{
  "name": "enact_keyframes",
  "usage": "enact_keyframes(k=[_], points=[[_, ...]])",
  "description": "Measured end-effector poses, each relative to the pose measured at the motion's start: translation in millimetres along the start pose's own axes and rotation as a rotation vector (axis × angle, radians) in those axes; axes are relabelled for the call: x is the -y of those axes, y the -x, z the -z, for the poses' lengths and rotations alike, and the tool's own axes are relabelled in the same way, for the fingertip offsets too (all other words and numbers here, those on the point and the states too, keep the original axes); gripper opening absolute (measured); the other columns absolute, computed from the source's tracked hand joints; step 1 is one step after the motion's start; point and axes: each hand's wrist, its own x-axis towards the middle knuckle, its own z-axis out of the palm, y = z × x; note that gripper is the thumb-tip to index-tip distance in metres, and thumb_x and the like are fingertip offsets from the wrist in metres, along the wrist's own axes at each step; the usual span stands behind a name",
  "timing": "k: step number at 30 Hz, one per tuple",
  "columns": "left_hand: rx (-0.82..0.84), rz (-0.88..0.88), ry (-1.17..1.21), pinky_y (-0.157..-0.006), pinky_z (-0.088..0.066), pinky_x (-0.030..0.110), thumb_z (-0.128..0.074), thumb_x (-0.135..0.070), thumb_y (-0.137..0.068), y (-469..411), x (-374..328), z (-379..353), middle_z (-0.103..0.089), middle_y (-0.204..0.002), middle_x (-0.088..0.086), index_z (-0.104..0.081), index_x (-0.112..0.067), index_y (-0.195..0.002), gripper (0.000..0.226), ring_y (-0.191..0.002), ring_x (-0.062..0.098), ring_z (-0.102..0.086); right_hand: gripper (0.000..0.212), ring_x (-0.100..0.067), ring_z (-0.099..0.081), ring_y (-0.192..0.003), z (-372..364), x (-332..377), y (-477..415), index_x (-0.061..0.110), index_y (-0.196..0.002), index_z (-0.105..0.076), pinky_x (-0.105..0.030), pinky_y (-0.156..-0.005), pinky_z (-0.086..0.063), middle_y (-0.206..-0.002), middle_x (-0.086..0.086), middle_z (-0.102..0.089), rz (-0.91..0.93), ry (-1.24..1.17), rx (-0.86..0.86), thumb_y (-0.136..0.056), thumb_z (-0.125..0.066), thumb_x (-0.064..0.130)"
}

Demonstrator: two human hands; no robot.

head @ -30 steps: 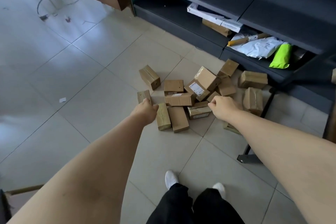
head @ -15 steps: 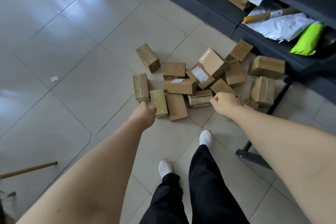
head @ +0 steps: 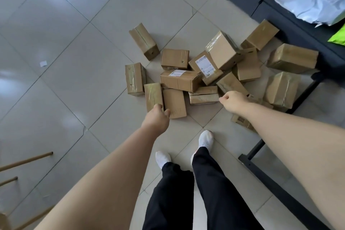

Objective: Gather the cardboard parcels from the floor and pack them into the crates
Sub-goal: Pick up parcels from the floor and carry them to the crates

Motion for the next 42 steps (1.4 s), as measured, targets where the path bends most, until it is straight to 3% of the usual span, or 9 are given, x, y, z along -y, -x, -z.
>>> enact_keyframes(k=[6,12,17,22,27,31,34,38,42], points=[[0.013,0.052,0.129,-0.105,-0.04,0.038,-0.042,-0.041,-0.102,-63.7,-13.4,-29.4,-0.047,-0.146,0.011,-0.035,-0.008,-0.148,0.058,-0.132,0.03,-0.046,0.038,-0.028,-0.052,-0.086,-20.3,-2.1,-63.0,0.02,-0.063,-0.047,-0.029,-0.075,-0.04,-0.091,-0.009,-0.056,0.004,-0.09,0.062,-0.1,-0.044,0.027],[0.049,0.139,0.287,-0.101,-0.043,0.037,-0.043,-0.044,-0.101,-151.5,-13.9,-74.7,-0.052,-0.139,0.011,-0.037,-0.007,-0.146,0.059,-0.125,0.03,-0.051,0.031,-0.033,-0.057,-0.106,-47.2,-6.9,-142.7,0.009,-0.108,-0.066,-0.037,-0.091,-0.046,-0.113,-0.013,-0.062,-0.045,-0.092,0.109,-0.1,-0.043,0.029],[0.067,0.271,0.55,-0.103,-0.046,0.048,-0.047,-0.054,-0.095,-225.5,-4.7,-114.8,-0.055,-0.134,0.009,-0.038,-0.01,-0.144,0.066,-0.121,0.029,-0.053,0.028,-0.028,-0.051,-0.086,-79.1,3.4,-216.0,0.018,-0.073,-0.057,-0.03,-0.074,-0.039,-0.089,-0.007,-0.057,-0.036,-0.131,0.094,-0.097,-0.045,0.027],[0.098,0.34,0.683,-0.091,-0.052,0.042,-0.045,-0.053,-0.097,-297.7,-4.4,-134.7,-0.058,-0.122,0.006,-0.04,-0.01,-0.139,0.06,-0.089,0.018,-0.058,0.031,-0.029,-0.052,-0.089,-94.4,18.4,-278.9,0.022,-0.069,-0.055,-0.032,-0.074,-0.042,-0.087,-0.007,-0.056,-0.019,-0.124,0.064,-0.098,-0.045,0.032],[0.082,0.361,0.781,-0.095,-0.051,0.043,-0.045,-0.055,-0.097,-355.3,-13.1,-134.9,-0.052,-0.127,0.004,-0.04,-0.013,-0.143,0.062,-0.117,0.028,-0.055,0.019,-0.029,-0.055,-0.11,-98.5,43.5,-332.4,0.018,-0.104,-0.062,-0.032,-0.085,-0.041,-0.119,-0.009,-0.062,-0.007,-0.269,-0.121,-0.096,-0.048,0.028],[0.1,0.387,0.847,-0.095,-0.052,0.043,-0.046,-0.059,-0.095,-380.5,-15.8,-136.7,-0.049,-0.123,0.005,-0.034,-0.016,-0.147,0.069,-0.113,0.028,-0.056,0.045,-0.026,-0.047,-0.123,-107.9,60.6,-361.7,0.016,-0.142,-0.039,-0.028,-0.083,-0.035,-0.141,-0.007,-0.045,-0.032,-0.339,-0.183,-0.099,-0.046,0.029],[0.138,0.405,0.886,-0.088,-0.053,0.041,-0.048,-0.064,-0.091,-391.4,-16.7,-143.8,-0.046,-0.141,0.008,-0.027,-0.016,-0.151,0.079,-0.114,0.03,-0.057,0.053,-0.029,-0.042,-0.129,-119.3,66.1,-376.3,0.015,-0.148,-0.03,-0.033,-0.092,-0.039,-0.148,-0.009,-0.038,-0.038,-0.259,-0.166,-0.1,-0.044,0.03],[0.16,0.429,0.959,-0.079,-0.052,0.041,-0.053,-0.07,-0.084,-398.5,-19.3,-153.8,-0.049,-0.138,0.01,-0.026,-0.019,-0.149,0.087,-0.112,0.032,-0.058,0.059,-0.032,-0.034,-0.137,-131.1,62.3,-384.8,0.015,-0.153,-0.021,-0.04,-0.107,-0.033,-0.154,-0.01,-0.031,-0.111,-0.242,-0.062,-0.101,-0.038,0.033],[0.155,0.457,1.088,-0.088,-0.055,0.047,-0.063,-0.071,-0.076,-400.8,-19.3,-157.6,-0.053,-0.136,0.009,-0.026,-0.026,-0.147,0.092,-0.116,0.033,-0.058,0.057,-0.033,-0.044,-0.126,-135.5,57.5,-380.6,0.016,-0.144,-0.041,-0.039,-0.092,-0.044,-0.144,-0.012,-0.042,-0.113,-0.191,-0.05,-0.095,-0.042,0.045]])
